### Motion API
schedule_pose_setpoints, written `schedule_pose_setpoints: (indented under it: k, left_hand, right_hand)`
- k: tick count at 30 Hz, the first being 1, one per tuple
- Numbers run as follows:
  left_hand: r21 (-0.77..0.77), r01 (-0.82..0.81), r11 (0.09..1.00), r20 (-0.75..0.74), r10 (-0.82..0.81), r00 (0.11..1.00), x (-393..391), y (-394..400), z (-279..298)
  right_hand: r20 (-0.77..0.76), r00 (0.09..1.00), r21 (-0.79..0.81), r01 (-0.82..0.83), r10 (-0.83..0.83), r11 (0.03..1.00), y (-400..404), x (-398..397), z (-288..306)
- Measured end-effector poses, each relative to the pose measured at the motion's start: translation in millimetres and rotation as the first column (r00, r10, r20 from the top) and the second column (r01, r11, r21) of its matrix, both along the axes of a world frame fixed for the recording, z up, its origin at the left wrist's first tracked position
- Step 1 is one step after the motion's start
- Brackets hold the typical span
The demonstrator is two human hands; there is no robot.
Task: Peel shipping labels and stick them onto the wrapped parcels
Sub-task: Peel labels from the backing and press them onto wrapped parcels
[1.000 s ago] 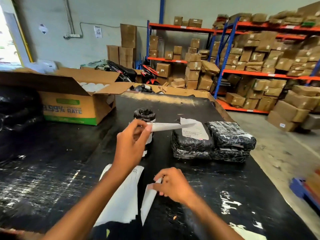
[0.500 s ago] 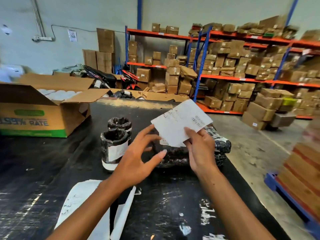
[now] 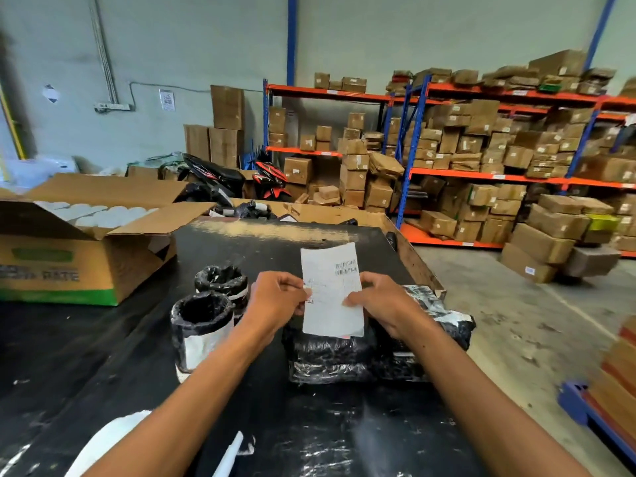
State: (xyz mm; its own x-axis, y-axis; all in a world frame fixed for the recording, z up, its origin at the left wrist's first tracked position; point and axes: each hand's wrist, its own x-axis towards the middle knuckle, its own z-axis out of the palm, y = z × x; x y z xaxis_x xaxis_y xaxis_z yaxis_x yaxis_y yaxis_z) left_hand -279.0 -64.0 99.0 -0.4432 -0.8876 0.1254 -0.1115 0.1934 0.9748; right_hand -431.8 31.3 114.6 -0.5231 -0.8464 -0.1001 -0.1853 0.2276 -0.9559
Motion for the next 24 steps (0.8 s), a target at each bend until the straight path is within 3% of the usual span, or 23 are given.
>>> schedule_pose_setpoints:
  k: [6,17,24]
  left_hand:
    - [-0.035,-0.055,0.998,0.176,0.061,0.982,-25.7,-22.4,-16.4]
    - [-0.105,-0.059,0.993,0.33,0.091,0.939,-35.4,-28.9,-28.6]
    - [-0.23,-0.033,0.973,0.443,0.135,0.886,-36.4,-30.8,-33.3]
  right_hand:
    - [-0.06,0.998,0.144,0.041,-0.032,0.989,-19.9,-24.9,-12.6]
    - [-0.138,0.99,0.157,0.028,-0.006,0.987,-27.0,-31.0,-29.2]
    - [-0.223,0.974,0.208,0.011,0.037,0.978,-31.1,-32.2,-32.8]
